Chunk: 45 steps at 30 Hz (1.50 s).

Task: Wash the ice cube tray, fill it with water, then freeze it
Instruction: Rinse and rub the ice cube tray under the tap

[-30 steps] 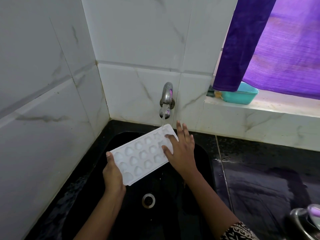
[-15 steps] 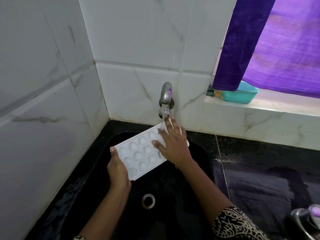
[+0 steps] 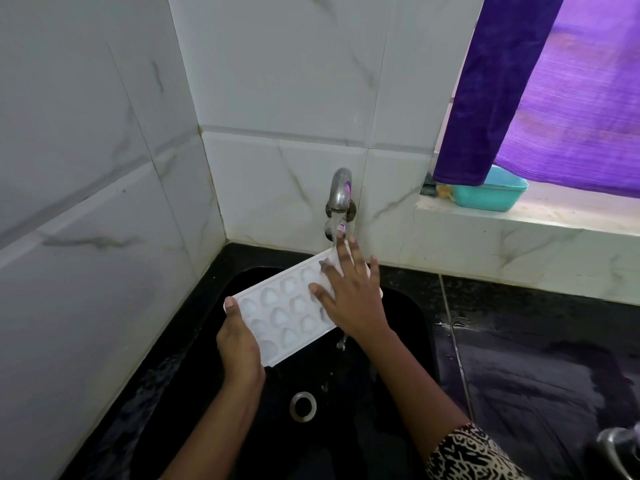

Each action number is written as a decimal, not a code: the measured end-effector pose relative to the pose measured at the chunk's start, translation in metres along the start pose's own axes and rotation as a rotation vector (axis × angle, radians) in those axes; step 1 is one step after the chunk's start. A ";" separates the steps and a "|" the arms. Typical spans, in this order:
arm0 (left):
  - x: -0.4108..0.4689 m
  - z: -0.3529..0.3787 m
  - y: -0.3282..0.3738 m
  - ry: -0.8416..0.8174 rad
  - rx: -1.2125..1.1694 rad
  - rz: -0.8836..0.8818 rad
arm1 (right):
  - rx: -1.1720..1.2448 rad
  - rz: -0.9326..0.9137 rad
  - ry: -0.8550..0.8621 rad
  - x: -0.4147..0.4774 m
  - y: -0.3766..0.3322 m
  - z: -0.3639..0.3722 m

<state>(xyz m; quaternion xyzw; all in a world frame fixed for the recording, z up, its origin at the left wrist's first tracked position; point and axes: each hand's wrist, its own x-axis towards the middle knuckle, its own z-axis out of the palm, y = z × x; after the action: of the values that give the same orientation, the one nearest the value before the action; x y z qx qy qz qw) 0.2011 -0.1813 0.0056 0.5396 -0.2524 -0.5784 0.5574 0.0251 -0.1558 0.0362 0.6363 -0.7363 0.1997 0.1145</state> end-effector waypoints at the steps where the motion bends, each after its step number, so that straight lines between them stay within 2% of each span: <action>1: 0.002 -0.001 0.000 0.002 0.008 0.005 | 0.024 -0.004 -0.023 -0.001 0.000 0.001; 10: 0.005 -0.002 0.002 0.029 0.032 0.036 | 0.037 0.040 -0.079 -0.001 -0.001 -0.001; 14: 0.005 -0.002 0.000 0.017 0.055 0.066 | 0.008 0.087 -0.022 -0.001 -0.002 -0.003; 27: 0.008 0.002 0.002 0.003 0.069 0.106 | 0.044 0.003 -0.052 -0.002 0.012 -0.003; 31: 0.005 0.004 0.000 -0.012 0.079 0.097 | 0.007 0.045 -0.036 0.002 0.009 -0.005; 35: 0.008 0.000 0.003 0.017 0.068 0.118 | 0.031 -0.017 -0.054 -0.002 0.010 -0.002; 39: 0.004 0.001 -0.001 0.008 0.067 0.090 | 0.016 0.027 -0.015 -0.001 0.007 -0.003; 45: 0.003 -0.003 0.000 0.016 0.037 0.064 | 0.040 0.030 -0.051 -0.001 0.011 -0.004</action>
<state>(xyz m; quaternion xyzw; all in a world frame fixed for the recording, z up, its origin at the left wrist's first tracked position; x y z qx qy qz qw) 0.2040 -0.1829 0.0039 0.5460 -0.2758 -0.5511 0.5675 0.0146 -0.1518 0.0373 0.6324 -0.7441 0.1999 0.0801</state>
